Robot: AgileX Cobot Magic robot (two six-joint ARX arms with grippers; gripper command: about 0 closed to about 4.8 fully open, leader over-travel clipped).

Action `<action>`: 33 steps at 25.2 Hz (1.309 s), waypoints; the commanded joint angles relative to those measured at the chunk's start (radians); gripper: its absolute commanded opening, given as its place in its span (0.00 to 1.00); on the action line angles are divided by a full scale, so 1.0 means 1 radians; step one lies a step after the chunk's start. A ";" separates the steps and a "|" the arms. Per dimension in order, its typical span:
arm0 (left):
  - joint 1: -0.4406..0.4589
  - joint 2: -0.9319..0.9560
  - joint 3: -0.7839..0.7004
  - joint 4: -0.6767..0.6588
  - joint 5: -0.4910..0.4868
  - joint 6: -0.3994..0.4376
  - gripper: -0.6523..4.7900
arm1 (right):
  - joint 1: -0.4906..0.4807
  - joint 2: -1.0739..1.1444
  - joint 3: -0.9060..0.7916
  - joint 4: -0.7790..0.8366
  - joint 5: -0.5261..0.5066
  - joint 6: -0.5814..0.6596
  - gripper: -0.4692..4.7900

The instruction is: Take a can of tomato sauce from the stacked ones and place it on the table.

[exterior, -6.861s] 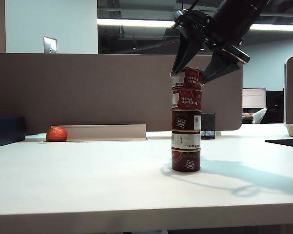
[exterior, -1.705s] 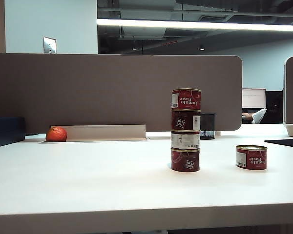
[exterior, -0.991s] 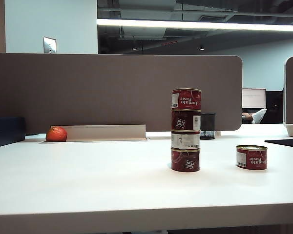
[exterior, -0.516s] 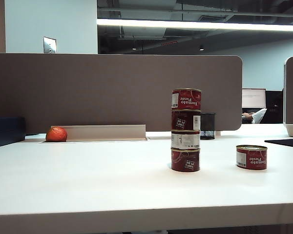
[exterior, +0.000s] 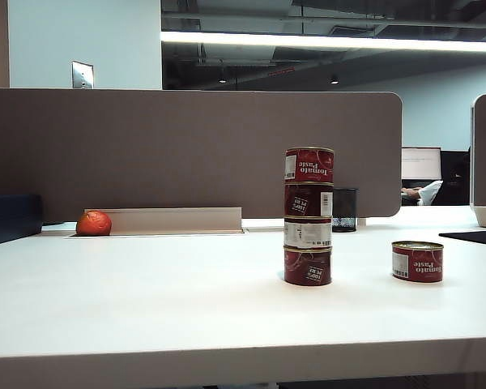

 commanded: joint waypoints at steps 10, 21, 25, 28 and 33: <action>0.001 0.000 0.001 0.011 -0.003 -0.003 0.11 | 0.000 0.000 0.002 -0.061 0.000 -0.002 0.08; 0.001 0.000 0.001 0.011 -0.003 -0.003 0.11 | 0.000 0.000 0.002 -0.061 0.000 -0.002 0.08; 0.001 0.000 0.001 0.011 -0.003 -0.003 0.11 | 0.000 0.000 0.002 -0.061 -0.001 -0.002 0.08; 0.001 0.000 0.001 0.011 -0.003 -0.003 0.11 | 0.000 0.000 0.002 -0.012 0.002 -0.002 0.08; 0.001 0.001 0.001 0.011 -0.003 -0.003 0.11 | 0.000 0.000 0.002 0.028 0.002 -0.002 0.08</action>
